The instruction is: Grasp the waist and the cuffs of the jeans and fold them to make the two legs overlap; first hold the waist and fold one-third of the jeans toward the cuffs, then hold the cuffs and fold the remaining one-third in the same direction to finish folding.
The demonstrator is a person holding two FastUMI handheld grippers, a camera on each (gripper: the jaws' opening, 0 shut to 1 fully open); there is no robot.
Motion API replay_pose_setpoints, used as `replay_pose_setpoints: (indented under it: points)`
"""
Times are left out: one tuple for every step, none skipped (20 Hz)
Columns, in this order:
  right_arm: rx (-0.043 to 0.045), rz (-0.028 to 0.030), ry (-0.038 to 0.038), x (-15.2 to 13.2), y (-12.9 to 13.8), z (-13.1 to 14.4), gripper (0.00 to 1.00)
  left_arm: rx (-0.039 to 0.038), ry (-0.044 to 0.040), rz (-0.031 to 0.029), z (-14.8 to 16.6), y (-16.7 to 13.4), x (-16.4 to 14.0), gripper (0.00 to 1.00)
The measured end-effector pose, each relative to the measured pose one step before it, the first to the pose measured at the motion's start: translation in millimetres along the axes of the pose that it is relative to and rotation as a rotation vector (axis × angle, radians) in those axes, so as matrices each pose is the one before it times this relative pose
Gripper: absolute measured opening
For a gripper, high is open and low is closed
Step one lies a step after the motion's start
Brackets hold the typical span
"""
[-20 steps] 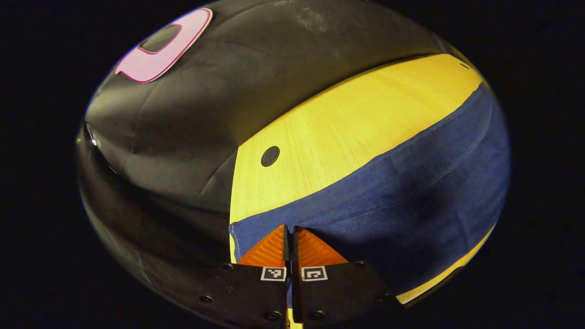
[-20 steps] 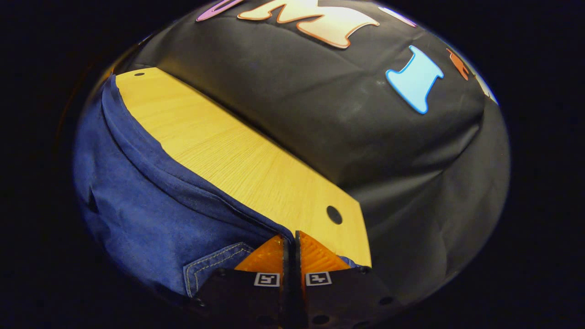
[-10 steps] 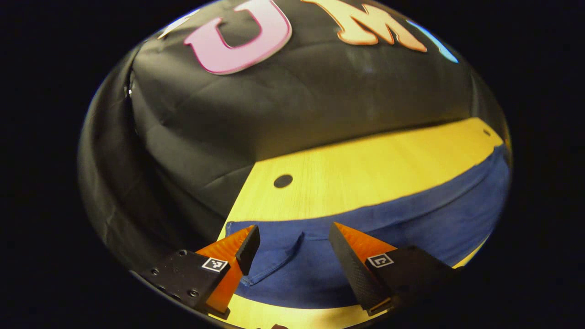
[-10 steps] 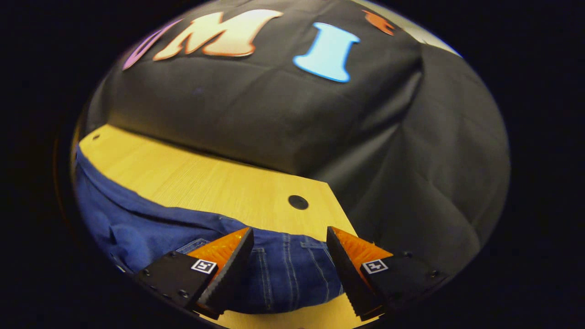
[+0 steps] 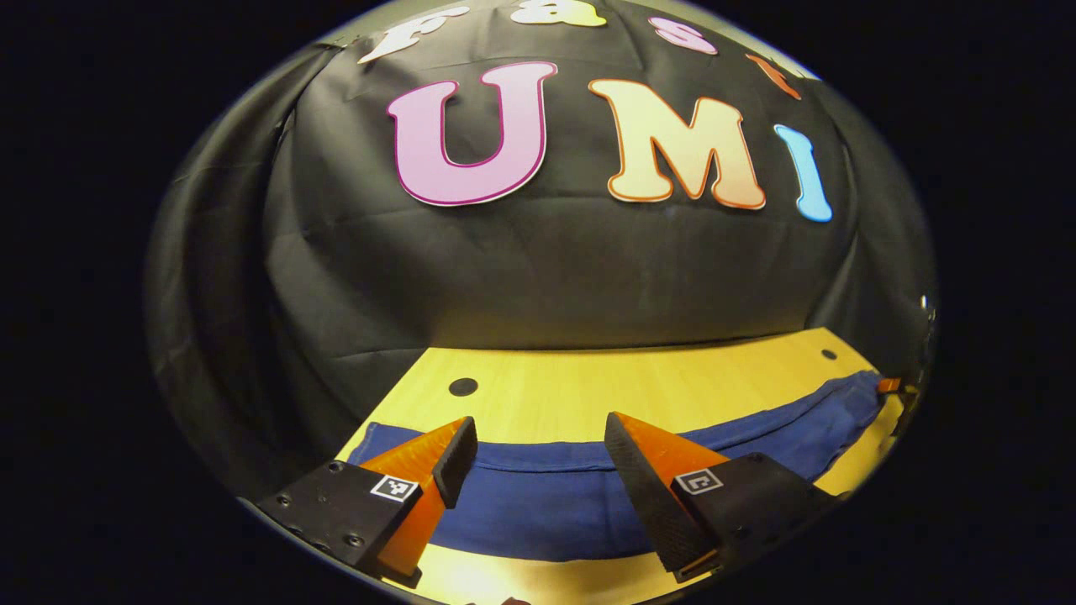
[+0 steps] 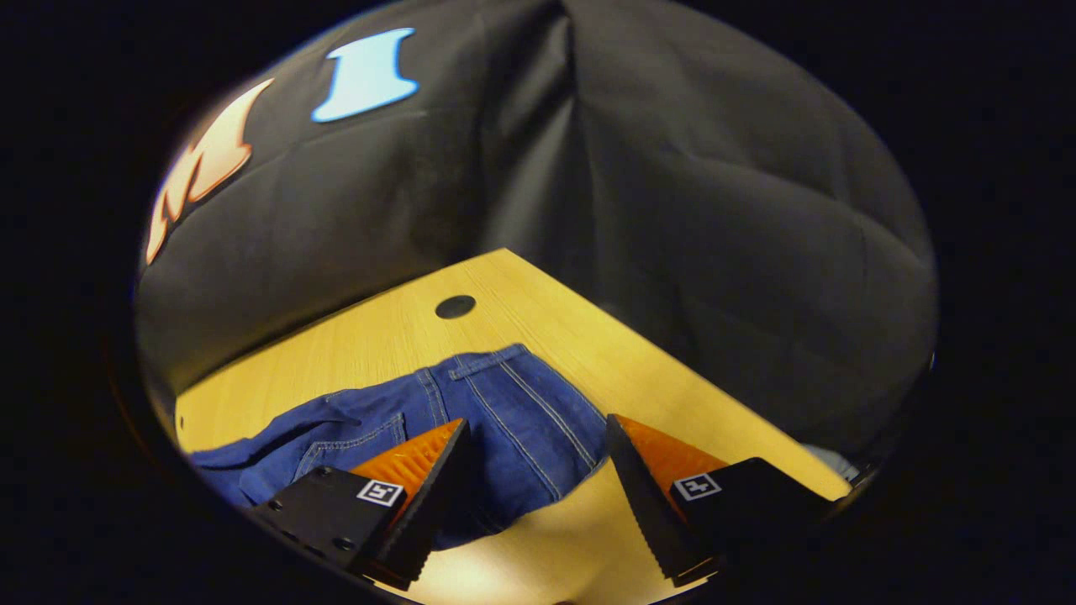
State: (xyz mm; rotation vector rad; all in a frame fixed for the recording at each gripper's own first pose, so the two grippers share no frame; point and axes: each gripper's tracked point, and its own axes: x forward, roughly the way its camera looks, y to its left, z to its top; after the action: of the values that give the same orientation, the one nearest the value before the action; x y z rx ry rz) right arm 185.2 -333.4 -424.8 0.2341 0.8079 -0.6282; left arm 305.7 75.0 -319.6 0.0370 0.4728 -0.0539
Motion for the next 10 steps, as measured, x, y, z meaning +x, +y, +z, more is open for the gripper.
replay_pose_setpoints:
  points:
    - [0.04362,-0.00410,0.02015,3.67,-1.57,-4.60,1.00,-0.00476,-0.00745,-0.00680,1.81,0.09,-0.65,0.95]
    - [0.03937,-0.00347,0.02065,1.80,-0.54,-4.10,1.00,0.00264,-0.00692,-0.00106,4.68,-0.29,-2.97,0.95]
    - [0.03580,-0.00673,0.02849,3.40,-2.26,-5.29,1.00,0.00444,-0.00263,-0.00204,0.25,-3.16,-0.91,0.95]
    - [0.02633,-0.00029,0.01821,-3.34,0.88,-3.04,1.00,0.00053,-0.00308,-0.00441,1.07,-1.38,0.49,0.95]
    - [0.00631,-0.01084,-0.02561,1.88,-1.85,7.47,1.00,-0.00006,-0.00399,-0.00348,1.06,-0.96,-0.33,0.95]
    - [-0.01383,0.00507,0.00763,-1.11,0.89,-3.63,0.97,-0.00485,-0.00261,-0.00764,1.26,-1.22,0.73,0.95]
    - [-0.02381,0.04812,0.00065,3.04,11.09,-2.91,0.94,0.00013,-0.00119,0.00021,1.82,-1.31,-0.88,0.95]
    - [-0.02047,0.00529,0.02515,-2.02,1.87,-1.67,0.74,-0.00129,-0.00047,0.00033,1.12,-0.52,-1.05,0.95]
    - [-0.01397,0.01915,-0.01937,5.80,6.66,9.13,0.55,-0.00304,-0.00026,-0.00210,1.15,-0.35,-0.07,0.95]
    - [0.01041,-0.00134,0.01016,3.43,0.63,-3.65,0.35,-0.00897,-0.00476,-0.01026,1.68,-0.62,0.44,0.95]
